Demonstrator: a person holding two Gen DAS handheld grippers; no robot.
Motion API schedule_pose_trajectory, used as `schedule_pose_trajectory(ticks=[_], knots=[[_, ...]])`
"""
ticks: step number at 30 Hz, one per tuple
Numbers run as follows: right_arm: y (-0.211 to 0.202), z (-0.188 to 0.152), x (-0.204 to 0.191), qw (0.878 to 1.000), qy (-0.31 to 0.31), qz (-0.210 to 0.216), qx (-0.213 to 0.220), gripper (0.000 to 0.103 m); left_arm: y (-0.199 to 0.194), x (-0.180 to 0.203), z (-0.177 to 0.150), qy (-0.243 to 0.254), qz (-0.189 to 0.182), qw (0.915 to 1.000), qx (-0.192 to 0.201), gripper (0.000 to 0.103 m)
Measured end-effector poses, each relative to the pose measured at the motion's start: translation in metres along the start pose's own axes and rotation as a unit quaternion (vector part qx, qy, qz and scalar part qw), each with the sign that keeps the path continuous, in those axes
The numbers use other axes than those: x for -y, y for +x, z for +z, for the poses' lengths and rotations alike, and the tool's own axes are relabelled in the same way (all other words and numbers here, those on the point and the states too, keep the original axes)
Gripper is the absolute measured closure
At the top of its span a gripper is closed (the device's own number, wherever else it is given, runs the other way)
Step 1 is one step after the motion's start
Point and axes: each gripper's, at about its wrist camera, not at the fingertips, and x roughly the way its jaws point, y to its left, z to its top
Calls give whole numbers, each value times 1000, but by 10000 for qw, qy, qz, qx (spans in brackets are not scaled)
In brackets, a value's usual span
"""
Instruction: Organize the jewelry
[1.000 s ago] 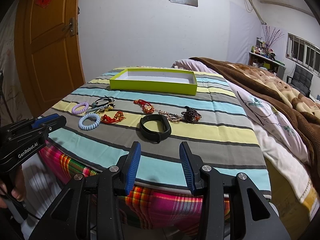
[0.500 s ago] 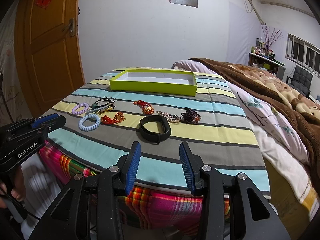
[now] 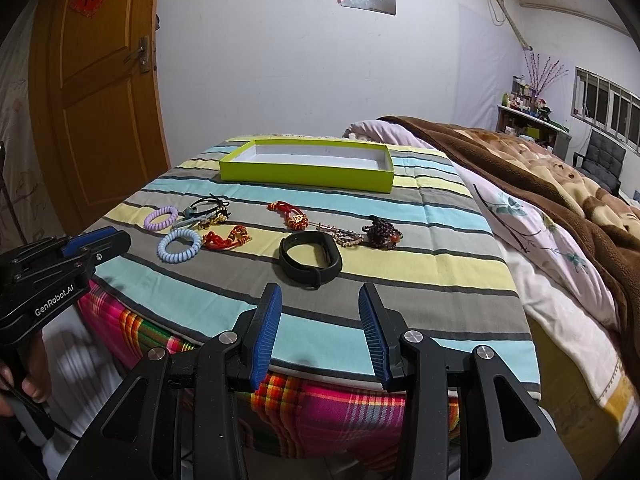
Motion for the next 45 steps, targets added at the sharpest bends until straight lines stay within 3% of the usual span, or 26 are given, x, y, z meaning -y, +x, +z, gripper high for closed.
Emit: schedule_pose_trajectory(ticks=[30, 39, 45], knots=[[1, 0, 1, 10000, 2, -6, -6, 62, 5, -4, 3, -70, -56, 10000, -34, 85], [17, 9, 2, 10000, -13, 57, -78, 62, 25, -16, 10, -231, -100, 9995, -194, 85], [44, 19, 9, 9996, 105, 168, -215, 62, 55, -21, 12, -222, -63, 9984, -517, 85]])
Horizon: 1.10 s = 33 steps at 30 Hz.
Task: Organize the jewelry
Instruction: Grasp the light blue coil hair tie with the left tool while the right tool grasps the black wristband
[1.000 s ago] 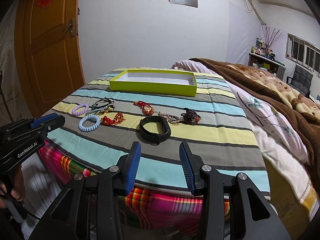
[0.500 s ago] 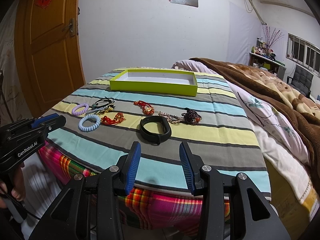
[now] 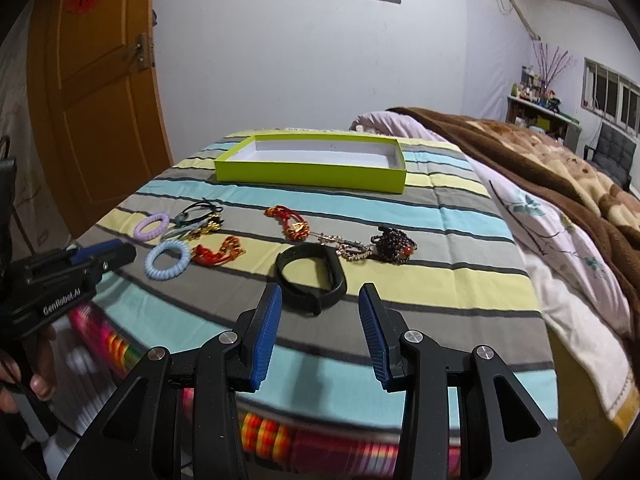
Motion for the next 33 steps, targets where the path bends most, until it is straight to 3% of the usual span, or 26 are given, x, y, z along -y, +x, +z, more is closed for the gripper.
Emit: schedule_pose_trajectory(ticks=[11, 15, 17, 20, 25, 33], knots=[[56, 15, 14, 9979, 119, 137, -624, 64, 37, -3, 4, -41, 27, 9993, -366, 85], [68, 19, 11, 9966, 42, 209, -791, 80, 41, -2, 7, 21, 91, 9991, -402, 85], [74, 21, 9, 9957, 26, 237, -897, 82, 43, 0, 8, 71, 131, 9990, -419, 85], [79, 22, 10, 9948, 16, 199, -1002, 88, 43, 2, 8, 135, 192, 9988, -427, 85], [79, 22, 12, 9943, 14, 225, -1045, 90, 43, 7, 7, 269, 249, 9985, -416, 94], [69, 19, 14, 9945, 86, 303, -1001, 91, 35, 7, 6, 222, 102, 9989, -395, 94]])
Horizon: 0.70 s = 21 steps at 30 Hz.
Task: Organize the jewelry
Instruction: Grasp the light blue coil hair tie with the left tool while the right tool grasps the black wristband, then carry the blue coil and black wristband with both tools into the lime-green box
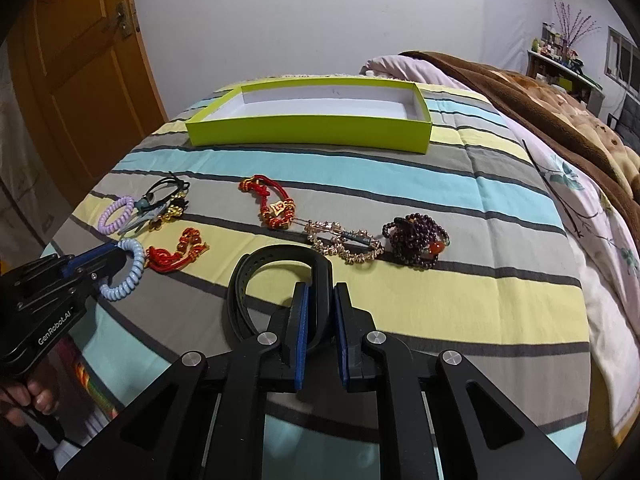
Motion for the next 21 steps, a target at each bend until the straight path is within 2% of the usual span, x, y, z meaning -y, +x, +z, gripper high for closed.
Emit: schedule_pose_trajectory(ticks=[11, 21], knots=[[-29, -1, -4, 9996, 18, 25, 297, 91, -30, 9, 4, 51, -91, 9995, 297, 94], [-44, 15, -6, 9984, -34, 43, 565, 91, -44, 15, 32, 138, -177, 9977, 635, 94]])
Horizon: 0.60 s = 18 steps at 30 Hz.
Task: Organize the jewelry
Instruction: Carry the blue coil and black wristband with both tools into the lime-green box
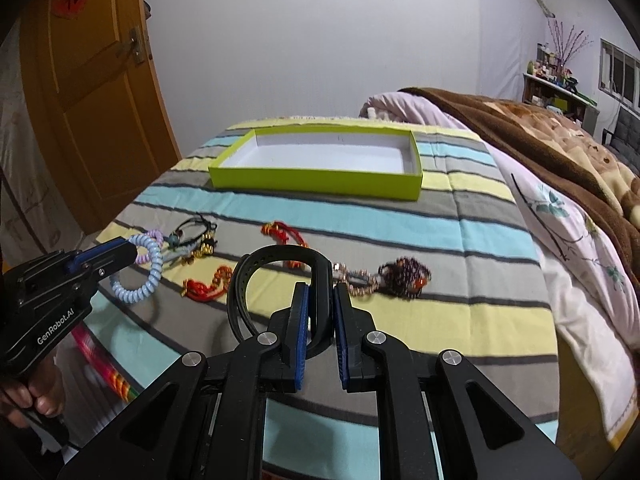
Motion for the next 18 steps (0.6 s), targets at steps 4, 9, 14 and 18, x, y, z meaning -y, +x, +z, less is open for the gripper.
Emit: schedule_pose_trajectory(ticks=[4, 9, 14, 18], knots=[[4, 12, 2, 10000, -20, -20, 63, 91, 7, 1, 17, 41, -36, 9999, 84, 94], [15, 30, 9, 9999, -15, -57, 120, 91, 22, 2, 40, 115, -43, 9998, 158, 94], [28, 52, 16, 9998, -45, -88, 188, 91, 44, -2, 64, 158, 3, 9997, 185, 94], [45, 75, 23, 9997, -81, -101, 217, 91, 69, -9, 86, 196, 77, 9996, 183, 94]])
